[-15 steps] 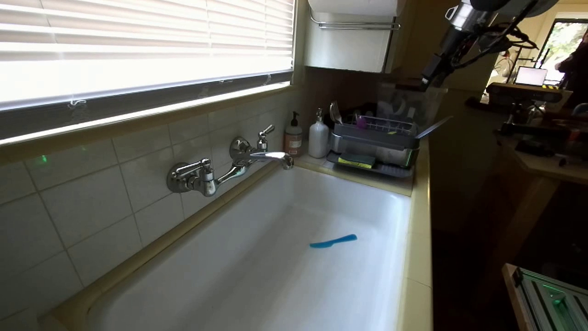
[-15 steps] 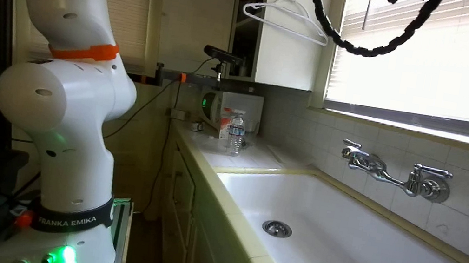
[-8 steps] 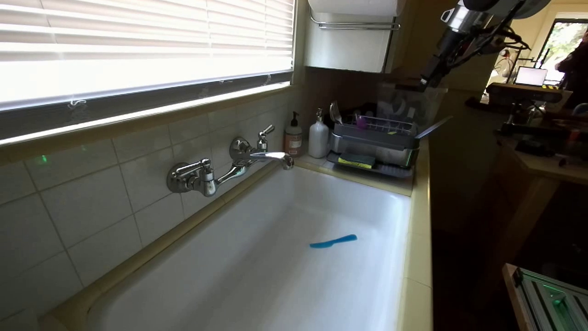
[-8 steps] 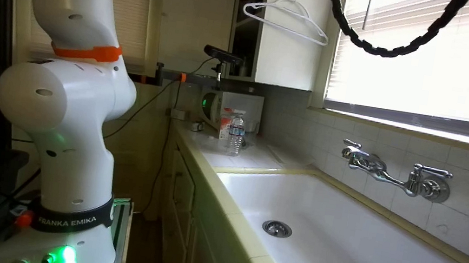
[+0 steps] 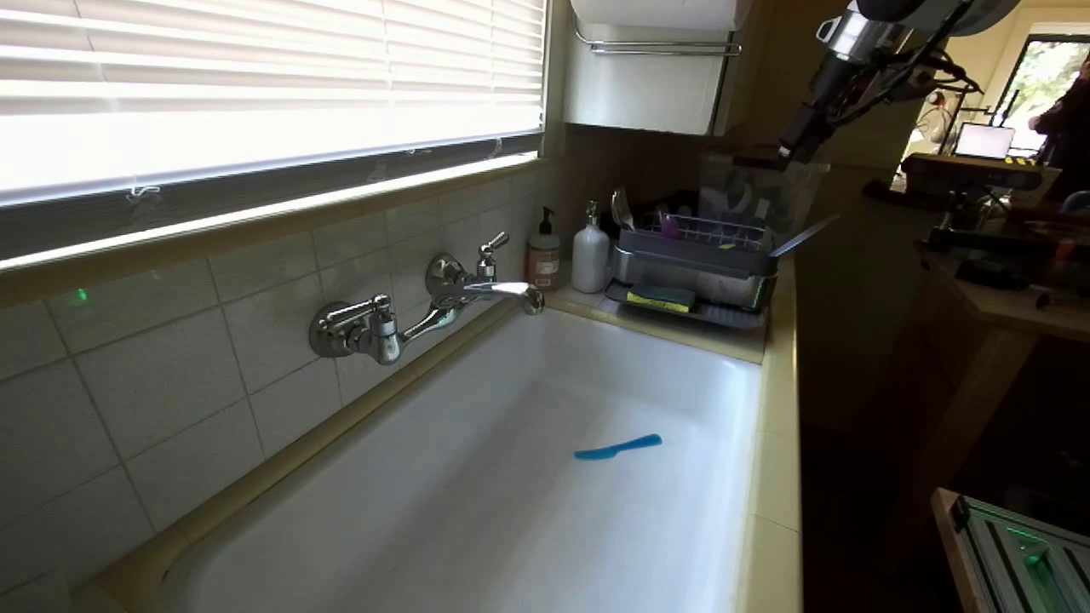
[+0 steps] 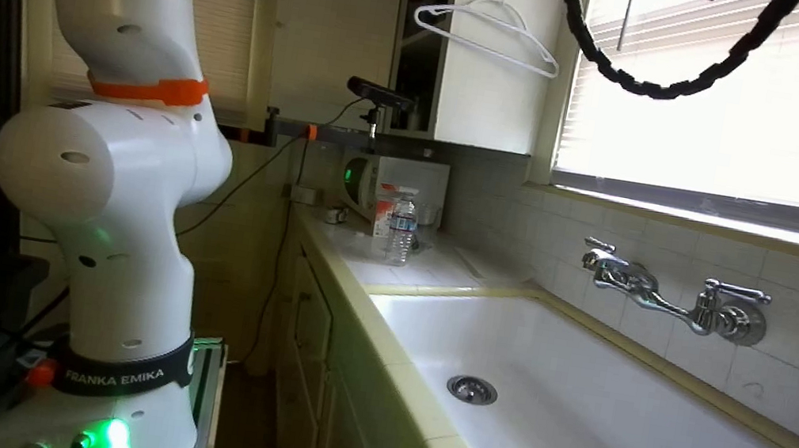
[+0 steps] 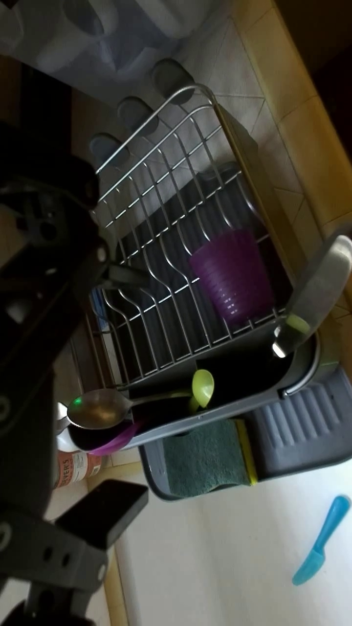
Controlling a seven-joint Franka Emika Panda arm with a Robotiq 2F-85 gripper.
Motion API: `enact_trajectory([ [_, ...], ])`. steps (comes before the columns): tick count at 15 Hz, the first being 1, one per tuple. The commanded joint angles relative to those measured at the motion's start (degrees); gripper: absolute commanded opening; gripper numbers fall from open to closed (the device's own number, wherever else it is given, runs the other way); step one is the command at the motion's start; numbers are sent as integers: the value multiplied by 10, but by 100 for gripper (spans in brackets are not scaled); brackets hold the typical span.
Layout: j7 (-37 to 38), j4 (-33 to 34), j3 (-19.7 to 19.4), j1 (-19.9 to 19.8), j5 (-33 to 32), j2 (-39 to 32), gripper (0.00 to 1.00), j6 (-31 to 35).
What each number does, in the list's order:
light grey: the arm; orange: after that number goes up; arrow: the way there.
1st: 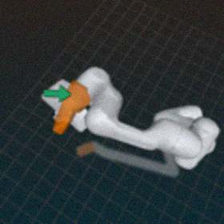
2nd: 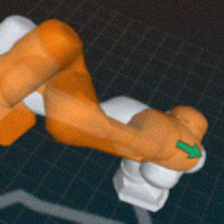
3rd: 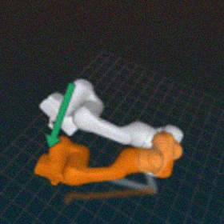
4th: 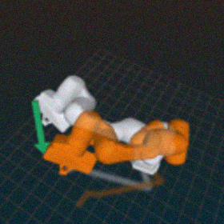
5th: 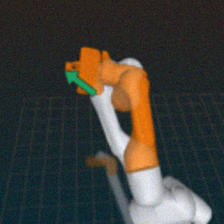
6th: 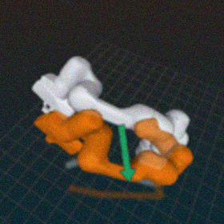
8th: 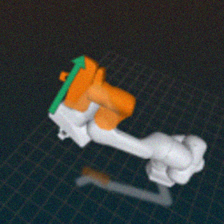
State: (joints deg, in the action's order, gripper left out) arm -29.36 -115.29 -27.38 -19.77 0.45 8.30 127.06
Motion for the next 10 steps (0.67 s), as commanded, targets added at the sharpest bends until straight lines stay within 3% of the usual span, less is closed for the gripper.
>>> enact_trajectory([
  [1,-9,31,-6,-7,28,-40,100,2],
  [5,-20,73,-7,-18,50,-83,100,-17],
  [10,-88,134,0,-46,94,-143,100,-62],
])
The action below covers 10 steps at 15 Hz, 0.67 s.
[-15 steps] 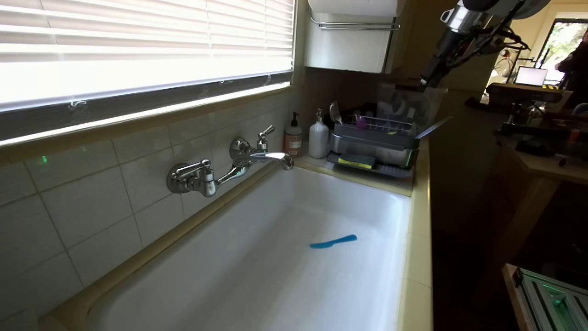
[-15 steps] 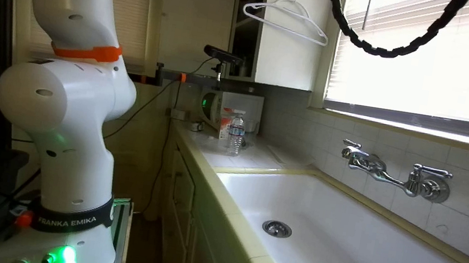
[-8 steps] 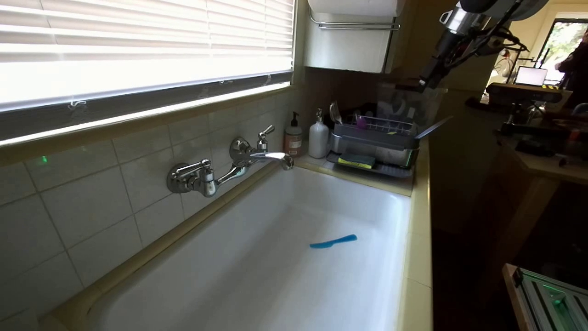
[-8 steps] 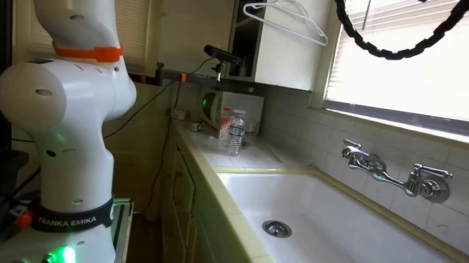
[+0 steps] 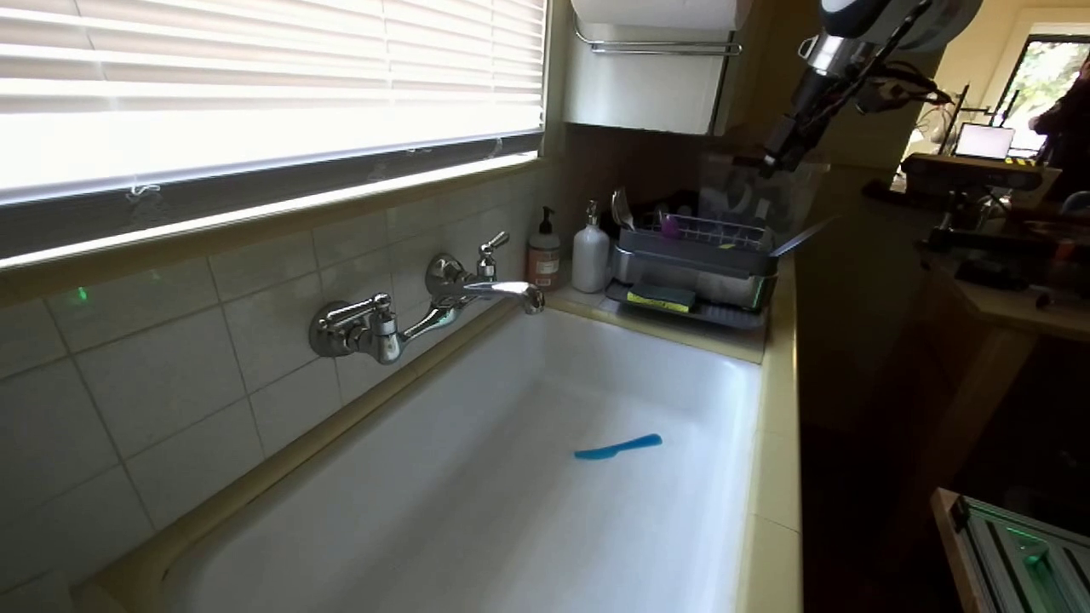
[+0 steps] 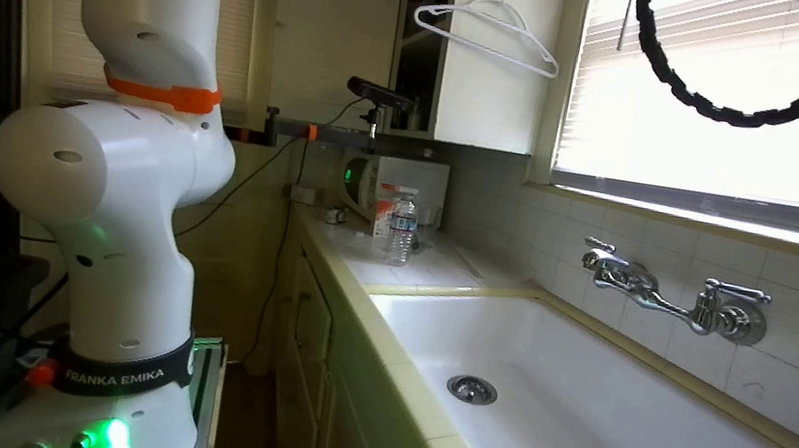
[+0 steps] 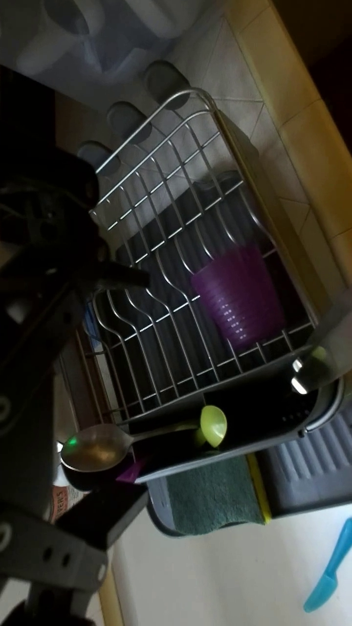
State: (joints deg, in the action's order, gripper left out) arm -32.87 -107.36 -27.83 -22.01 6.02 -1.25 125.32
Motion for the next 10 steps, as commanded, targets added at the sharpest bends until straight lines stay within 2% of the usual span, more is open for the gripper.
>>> enact_trajectory([
  [1,-70,70,6,-33,45,-60,100,-56],
  [10,-190,198,38,-114,104,-157,100,-159],
])
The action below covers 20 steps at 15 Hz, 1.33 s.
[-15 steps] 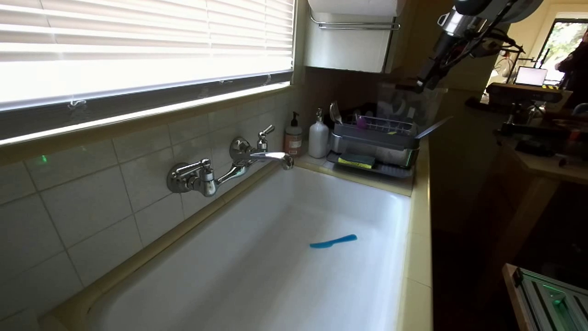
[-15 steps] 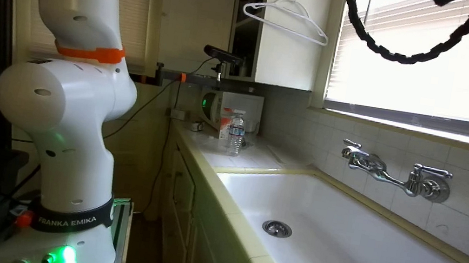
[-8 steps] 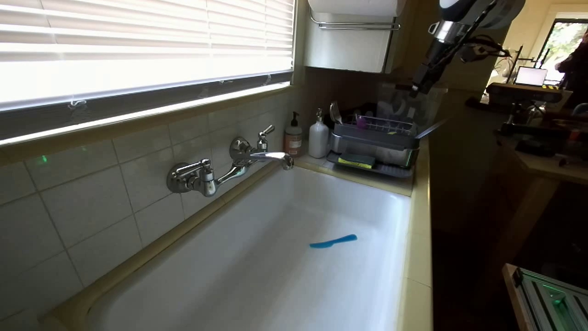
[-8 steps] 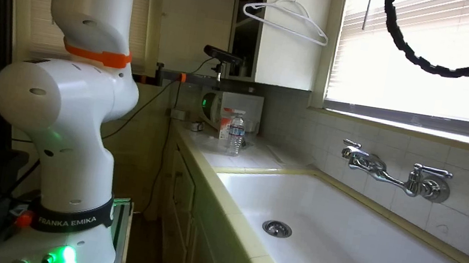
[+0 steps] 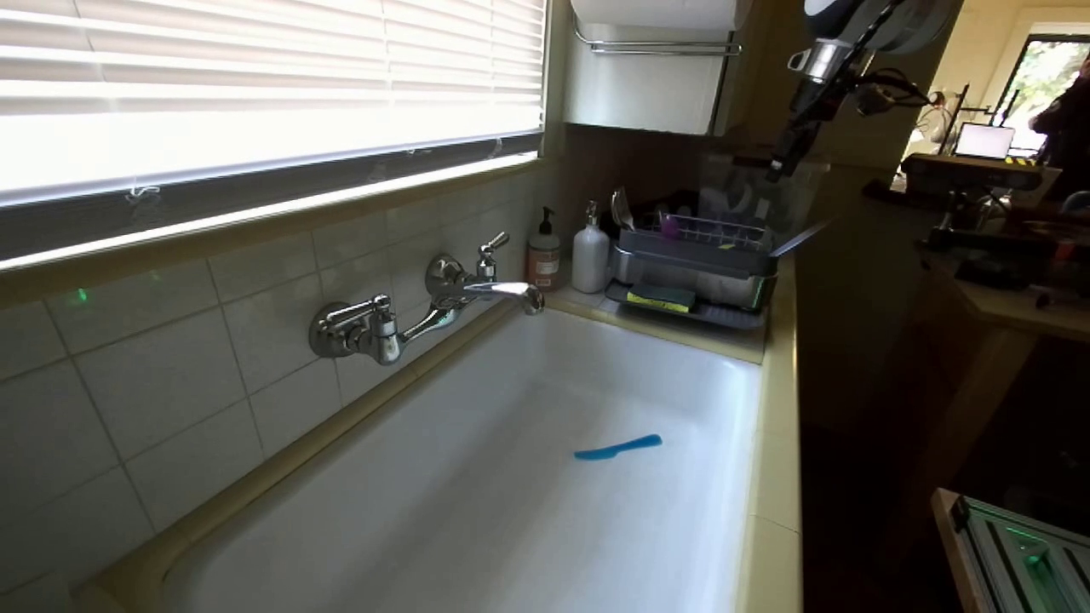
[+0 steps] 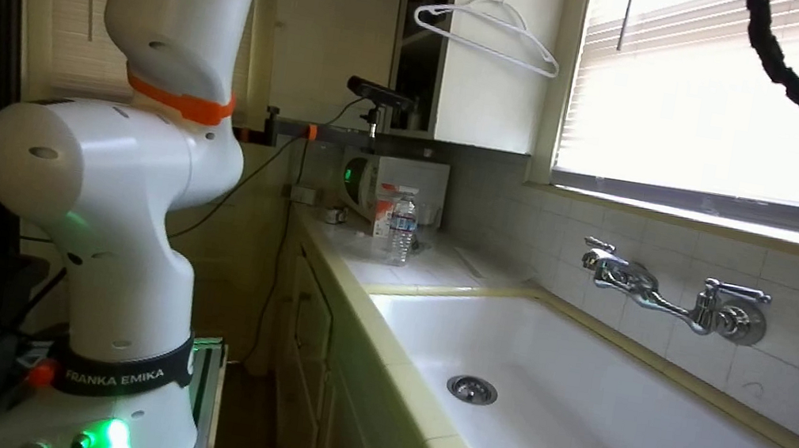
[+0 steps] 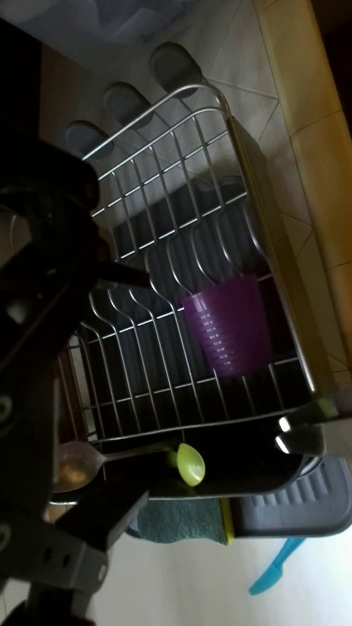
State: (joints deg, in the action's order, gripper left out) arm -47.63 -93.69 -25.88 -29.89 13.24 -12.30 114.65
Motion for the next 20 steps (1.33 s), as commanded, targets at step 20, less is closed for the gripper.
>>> enact_trajectory([
  [20,-49,200,103,-119,31,-175,100,-73],
])
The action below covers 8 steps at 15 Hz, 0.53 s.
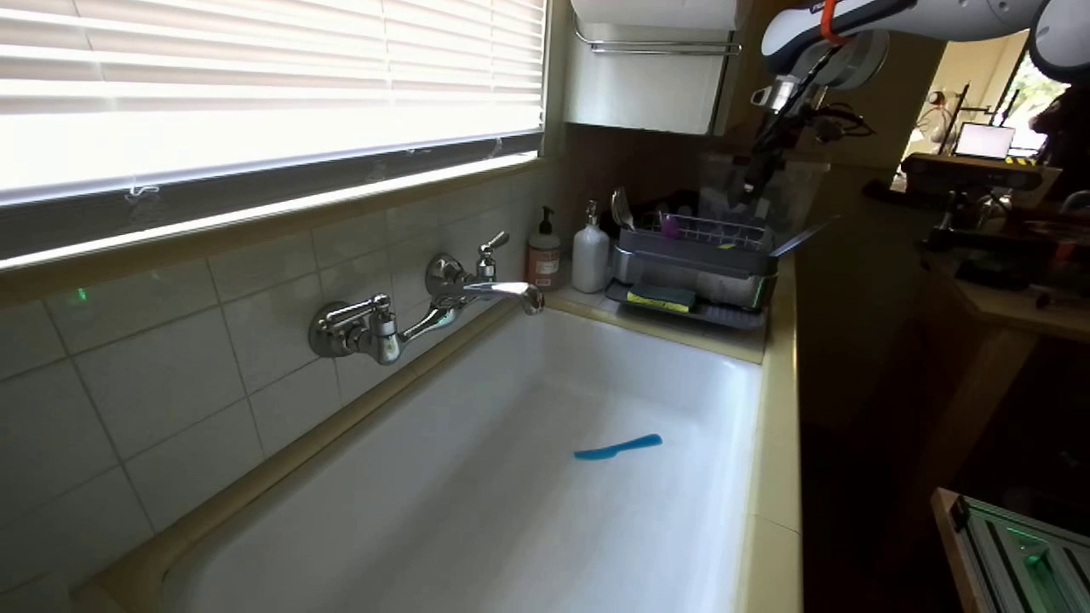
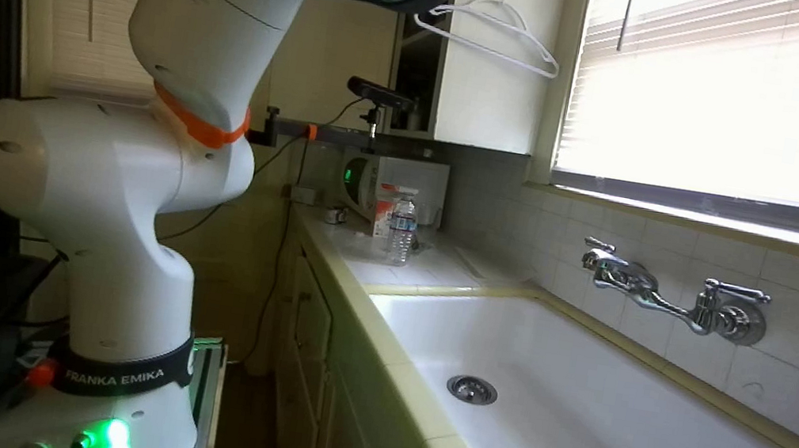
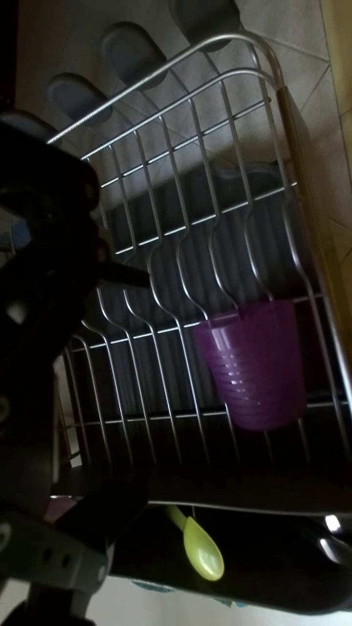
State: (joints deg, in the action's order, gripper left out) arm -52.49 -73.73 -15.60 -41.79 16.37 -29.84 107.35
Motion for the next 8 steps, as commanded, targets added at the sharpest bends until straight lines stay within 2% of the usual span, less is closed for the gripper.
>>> enact_trajectory([
  [1,0,1,0,0,0,0,100,0],
  [3,16,7,-3,0,0,-13,100,9],
  [4,21,22,20,-19,-8,-23,100,-7],
  [8,6,57,43,-45,4,-56,100,-40],
])
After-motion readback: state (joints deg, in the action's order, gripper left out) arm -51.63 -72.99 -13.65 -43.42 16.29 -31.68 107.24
